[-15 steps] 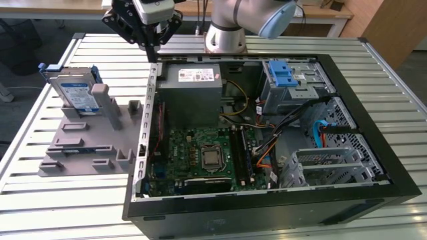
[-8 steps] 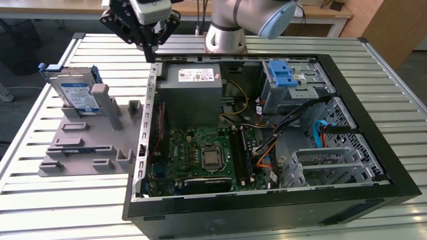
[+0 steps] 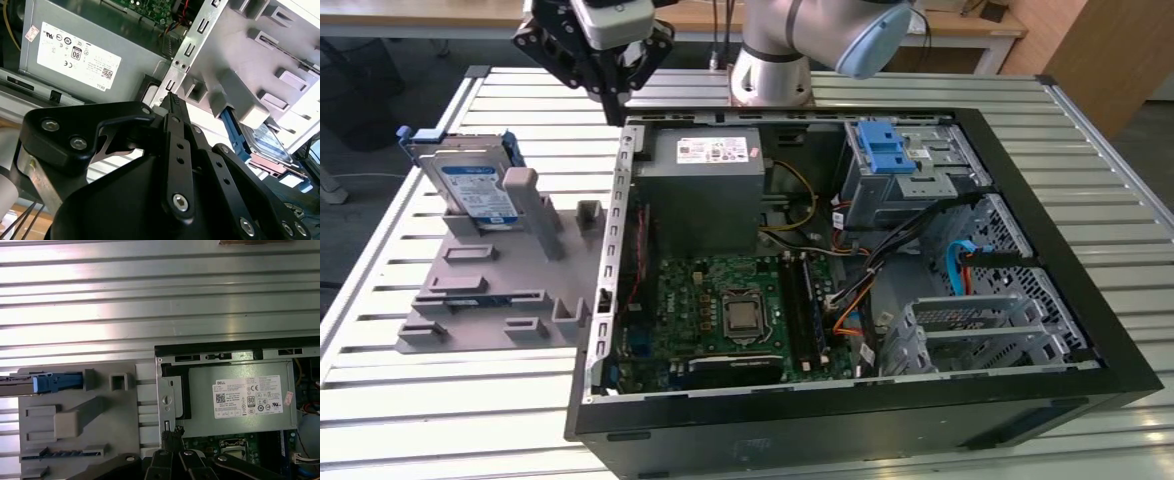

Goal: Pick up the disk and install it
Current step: 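Reach for the disk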

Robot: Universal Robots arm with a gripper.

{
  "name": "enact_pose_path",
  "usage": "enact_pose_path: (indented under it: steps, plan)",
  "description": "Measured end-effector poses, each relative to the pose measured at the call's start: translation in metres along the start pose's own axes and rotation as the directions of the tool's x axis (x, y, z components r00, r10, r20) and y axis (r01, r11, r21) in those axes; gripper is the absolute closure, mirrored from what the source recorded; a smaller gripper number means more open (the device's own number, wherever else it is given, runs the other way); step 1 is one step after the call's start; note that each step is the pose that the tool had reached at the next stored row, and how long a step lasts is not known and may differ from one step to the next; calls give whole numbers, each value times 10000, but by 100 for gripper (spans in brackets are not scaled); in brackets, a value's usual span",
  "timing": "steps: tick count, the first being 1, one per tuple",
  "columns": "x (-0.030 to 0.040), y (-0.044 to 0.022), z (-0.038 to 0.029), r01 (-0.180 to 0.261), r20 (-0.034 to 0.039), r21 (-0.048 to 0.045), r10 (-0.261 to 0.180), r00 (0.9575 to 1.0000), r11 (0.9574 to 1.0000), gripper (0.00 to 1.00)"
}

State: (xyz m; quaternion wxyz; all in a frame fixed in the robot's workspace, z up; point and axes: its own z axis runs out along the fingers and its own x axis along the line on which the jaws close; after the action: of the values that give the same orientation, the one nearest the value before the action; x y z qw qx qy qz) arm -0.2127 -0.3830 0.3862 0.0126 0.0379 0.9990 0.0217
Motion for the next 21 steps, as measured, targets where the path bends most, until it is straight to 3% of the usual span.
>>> enact_pose_path:
  steps: [21]
  plan:
    - [91,-5,11,0,0,0,0,10000,10000,89]
